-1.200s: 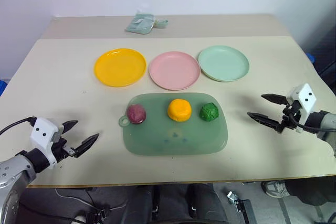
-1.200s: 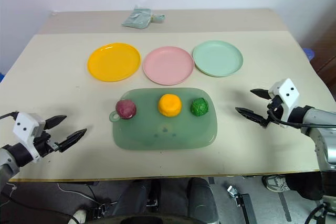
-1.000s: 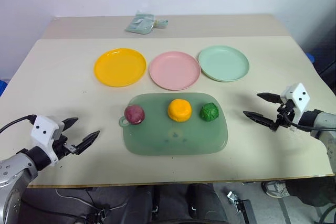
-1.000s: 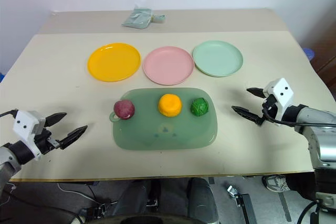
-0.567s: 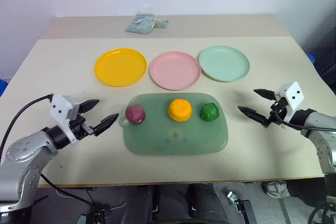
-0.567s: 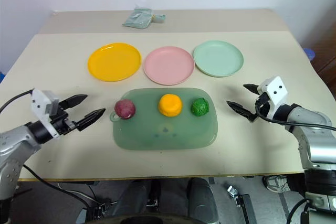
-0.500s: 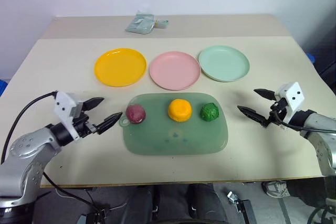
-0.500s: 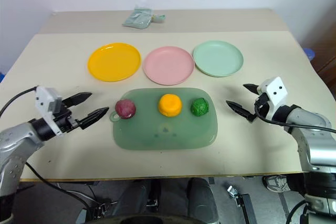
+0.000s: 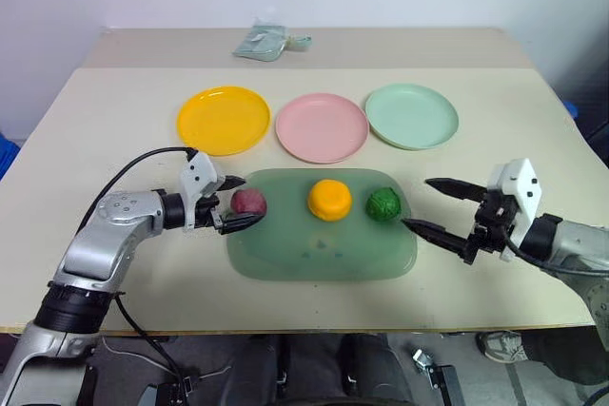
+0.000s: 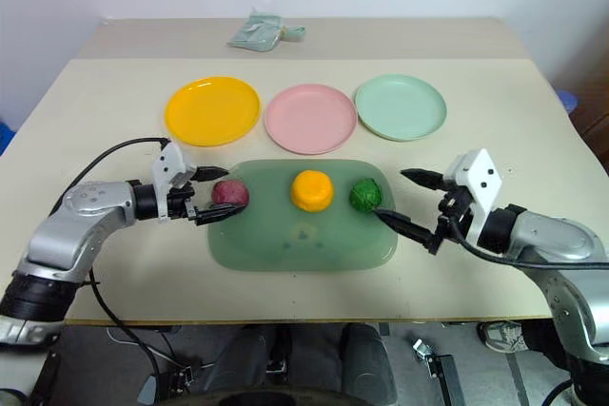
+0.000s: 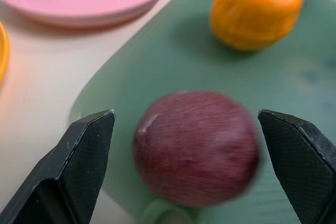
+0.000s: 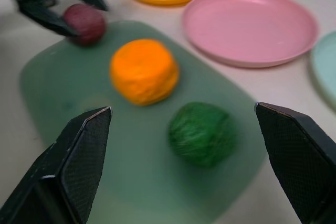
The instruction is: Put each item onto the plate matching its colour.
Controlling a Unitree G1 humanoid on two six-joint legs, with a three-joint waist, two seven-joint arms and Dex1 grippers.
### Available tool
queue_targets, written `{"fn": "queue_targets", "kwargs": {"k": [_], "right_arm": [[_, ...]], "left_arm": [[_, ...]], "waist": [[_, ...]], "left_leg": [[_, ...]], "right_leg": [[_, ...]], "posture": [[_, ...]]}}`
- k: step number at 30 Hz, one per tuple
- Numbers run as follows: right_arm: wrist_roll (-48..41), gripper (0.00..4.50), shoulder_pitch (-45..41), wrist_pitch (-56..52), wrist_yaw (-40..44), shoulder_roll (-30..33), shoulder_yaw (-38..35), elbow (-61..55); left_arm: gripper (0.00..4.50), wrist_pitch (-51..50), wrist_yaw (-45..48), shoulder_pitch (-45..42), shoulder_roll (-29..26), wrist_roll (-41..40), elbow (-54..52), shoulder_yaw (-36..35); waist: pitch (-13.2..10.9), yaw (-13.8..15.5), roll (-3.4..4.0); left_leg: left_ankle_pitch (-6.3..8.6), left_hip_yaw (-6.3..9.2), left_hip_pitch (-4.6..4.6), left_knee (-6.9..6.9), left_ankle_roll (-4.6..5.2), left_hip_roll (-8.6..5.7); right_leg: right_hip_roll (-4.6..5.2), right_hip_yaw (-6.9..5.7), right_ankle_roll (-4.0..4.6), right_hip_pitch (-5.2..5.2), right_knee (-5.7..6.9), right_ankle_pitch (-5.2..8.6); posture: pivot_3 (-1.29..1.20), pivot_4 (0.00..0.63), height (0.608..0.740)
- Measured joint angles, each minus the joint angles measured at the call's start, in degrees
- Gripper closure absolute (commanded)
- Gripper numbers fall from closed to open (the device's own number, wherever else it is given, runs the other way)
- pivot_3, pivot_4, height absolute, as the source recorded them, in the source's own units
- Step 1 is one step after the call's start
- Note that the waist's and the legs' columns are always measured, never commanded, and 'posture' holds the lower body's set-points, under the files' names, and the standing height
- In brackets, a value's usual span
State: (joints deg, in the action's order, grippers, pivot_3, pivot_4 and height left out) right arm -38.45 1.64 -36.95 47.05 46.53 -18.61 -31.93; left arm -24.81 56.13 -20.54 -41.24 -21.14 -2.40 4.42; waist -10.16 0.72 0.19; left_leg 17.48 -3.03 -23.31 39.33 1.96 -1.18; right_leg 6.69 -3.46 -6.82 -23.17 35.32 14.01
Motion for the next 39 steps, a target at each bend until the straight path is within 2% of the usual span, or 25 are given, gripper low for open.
{"fn": "queue_targets", "kwargs": {"k": [3, 8, 11, 13, 17, 20, 24, 27, 31, 35, 39], "right_arm": [[0.0, 0.00, 0.1, 0.2, -1.0, -0.7, 0.3, -0.4], [0.7, 0.00, -0.1, 1.5, -2.2, -2.0, 1.6, -0.2], [3.0, 0.00, -0.9, 3.6, -2.7, -3.1, 3.8, 1.6], [4.2, 0.00, -1.5, 4.6, -2.9, -3.8, 5.1, 2.3], [6.3, 0.00, -2.8, 6.6, -3.9, -7.0, 8.5, 3.6], [6.8, 0.00, -2.9, 7.6, -4.7, -8.3, 10.0, 3.4], [7.5, 0.00, -1.8, 7.8, -6.5, -9.2, 10.0, 2.8], [7.9, 0.00, 0.2, 8.1, -7.5, -9.4, 9.8, 1.6], [7.8, 0.00, 1.5, 8.0, -8.0, -9.3, 8.7, -0.4], [7.1, 0.00, 3.6, 7.4, -7.3, -7.4, 5.7, -1.0], [6.4, 0.00, 4.1, 7.4, -6.1, -6.3, 3.4, -1.0]], "left_arm": [[1.79, 0.9, 0.3, -0.2, 0.8, 0.8, 0.6, 0.4], [1.79, 1.5, -2.7, -3.5, 5.3, 1.6, 4.2, 0.2], [1.79, 1.6, -10.3, -13.8, 13.0, 3.9, 11.9, 0.0], [1.79, 3.1, -13.8, -19.6, 15.3, 6.6, 16.4, 0.2], [1.79, 9.7, -19.2, -35.0, 24.6, 11.9, 39.4, 1.3], [1.79, 15.1, -20.1, -43.8, 29.6, 15.6, 54.7, 3.0], [0.06, 20.3, -18.9, -47.0, 31.4, 18.0, 64.8, 3.4], [0.01, 23.0, -19.0, -47.1, 31.2, 19.5, 67.5, 3.3], [0.01, 24.1, -15.0, -46.0, 28.6, 18.6, 64.6, 1.9], [0.01, 19.2, 3.5, -33.4, 22.0, 9.6, 39.5, 0.7], [0.01, 12.0, 13.9, -23.8, 18.0, 6.5, 22.1, 5.6]], "waist": [[0.0, 0.0, 0.00], [0.0, 0.4, -0.02], [-0.1, 1.6, -0.17], [-0.1, 1.5, -0.19], [-0.1, 1.9, -0.25], [-0.1, 1.3, -0.26], [-0.1, 0.1, -0.27], [-0.1, 0.0, -0.27], [-0.1, 0.1, -0.27], [-0.1, -0.2, -0.23], [-0.1, 0.4, -0.22]], "left_leg": [[0.00, 0.00, 0.00, 0.01, 0.00, 0.00], [0.05, 0.07, -0.05, 0.22, 0.09, -0.01], [0.11, 0.17, -0.20, 0.69, 0.20, -0.02], [0.15, 0.11, -0.19, 0.73, 0.28, -0.08], [0.19, 0.11, -0.19, 0.77, 0.36, -0.18], [0.29, -0.03, -0.22, 0.69, 0.52, -0.29], [0.30, -0.04, -0.23, 0.63, 0.54, -0.15], [0.30, -0.05, -0.23, 0.68, 0.53, -0.13], [0.30, -0.04, -0.24, 0.73, 0.52, -0.14], [0.31, -0.05, -0.23, 0.66, 0.49, -0.10], [0.29, 0.06, -0.16, 0.81, 0.46, -0.14]], "right_leg": [[0.01, 0.01, 0.00, 0.00, 0.01, 0.00], [0.01, -0.01, -0.01, 0.07, 0.07, 0.00], [-0.04, -0.09, -0.08, 0.09, 0.32, -0.01], [-0.01, -0.05, -0.12, 0.10, 0.34, -0.01], [0.01, -0.08, -0.25, 0.16, 0.26, 0.01], [0.01, -0.06, -0.38, 0.16, 0.21, -0.03], [0.03, -0.06, -0.40, 0.07, 0.19, -0.03], [0.04, -0.05, -0.40, 0.06, 0.19, -0.03], [0.07, -0.04, -0.41, 0.07, 0.12, -0.03], [0.09, 0.01, -0.39, 0.03, 0.21, -0.03], [0.09, -0.01, -0.39, 0.26, 0.06, -0.04]], "posture": [[0.00, 0.150, 0.740], [0.00, 0.150, 0.740], [0.00, 0.150, 0.740], [0.00, 0.150, 0.740], [0.00, 0.150, 0.740], [0.00, 0.150, 0.740], [0.00, 0.150, 0.740], [0.00, 0.150, 0.740], [0.00, 0.150, 0.740], [0.00, 0.150, 0.740], [0.00, 0.150, 0.740]]}}
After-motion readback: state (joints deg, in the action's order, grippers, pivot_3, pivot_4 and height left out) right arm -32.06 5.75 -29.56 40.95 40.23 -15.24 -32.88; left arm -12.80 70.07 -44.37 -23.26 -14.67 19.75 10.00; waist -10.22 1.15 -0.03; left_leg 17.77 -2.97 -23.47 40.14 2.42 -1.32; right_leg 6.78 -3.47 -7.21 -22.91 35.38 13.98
